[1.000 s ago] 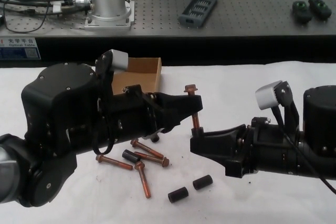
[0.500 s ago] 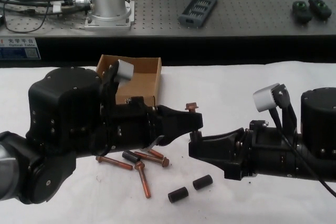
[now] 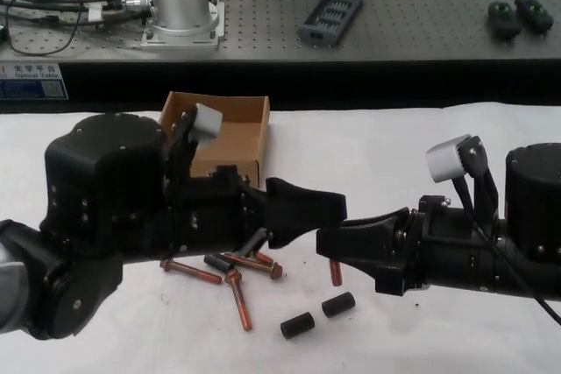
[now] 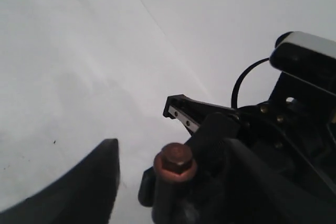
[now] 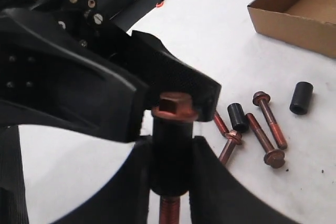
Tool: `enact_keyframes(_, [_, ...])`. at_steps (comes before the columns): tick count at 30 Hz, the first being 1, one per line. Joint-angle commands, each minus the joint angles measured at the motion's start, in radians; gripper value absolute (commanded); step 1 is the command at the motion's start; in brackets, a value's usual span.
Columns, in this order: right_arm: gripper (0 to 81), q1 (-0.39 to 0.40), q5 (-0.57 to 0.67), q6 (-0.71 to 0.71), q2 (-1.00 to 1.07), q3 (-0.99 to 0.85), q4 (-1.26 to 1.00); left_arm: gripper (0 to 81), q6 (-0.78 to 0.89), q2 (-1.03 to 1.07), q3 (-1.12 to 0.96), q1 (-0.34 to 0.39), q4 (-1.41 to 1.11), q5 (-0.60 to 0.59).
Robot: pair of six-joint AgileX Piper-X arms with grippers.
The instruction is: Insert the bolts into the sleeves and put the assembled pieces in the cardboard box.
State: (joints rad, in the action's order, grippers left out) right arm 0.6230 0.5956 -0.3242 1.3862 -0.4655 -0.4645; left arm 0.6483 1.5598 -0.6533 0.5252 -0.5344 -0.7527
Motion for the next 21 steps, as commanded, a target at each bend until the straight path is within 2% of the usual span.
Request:
enact_keyframes(1, [5.0, -0.004, 0.008, 0.003, -0.007, -0.004, -0.029, 43.1, 0.041, -0.001, -0.001, -0.045, -0.021, -0.125])
enact_keyframes(8, [5.0, -0.029, 0.024, -0.052, -0.01, -0.025, -0.052, 42.7, 0.055, -0.07, -0.001, -0.16, 0.036, -0.167])
enact_keyframes(10, [5.0, -0.041, 0.021, -0.057, -0.01, -0.051, -0.017, 39.7, 0.038, -0.123, -0.001, -0.205, 0.091, -0.195])
enact_keyframes(12, [5.0, -0.052, 0.019, -0.031, -0.006, -0.095, 0.04, 36.7, -0.009, -0.204, -0.001, -0.238, 0.181, -0.206])
enact_keyframes(14, [5.0, -0.053, 0.016, 0.038, 0.003, -0.152, 0.111, 35.5, -0.136, -0.31, -0.001, -0.258, 0.31, -0.194])
enact_keyframes(18, [5.0, -0.053, -0.02, 0.095, 0.074, -0.324, 0.233, 35.6, -0.343, -0.527, -0.001, -0.262, 0.601, -0.065])
enact_keyframes(21, [5.0, -0.053, -0.02, 0.094, 0.179, -0.459, 0.272, 35.1, -0.39, -0.682, -0.001, -0.262, 0.808, 0.081])
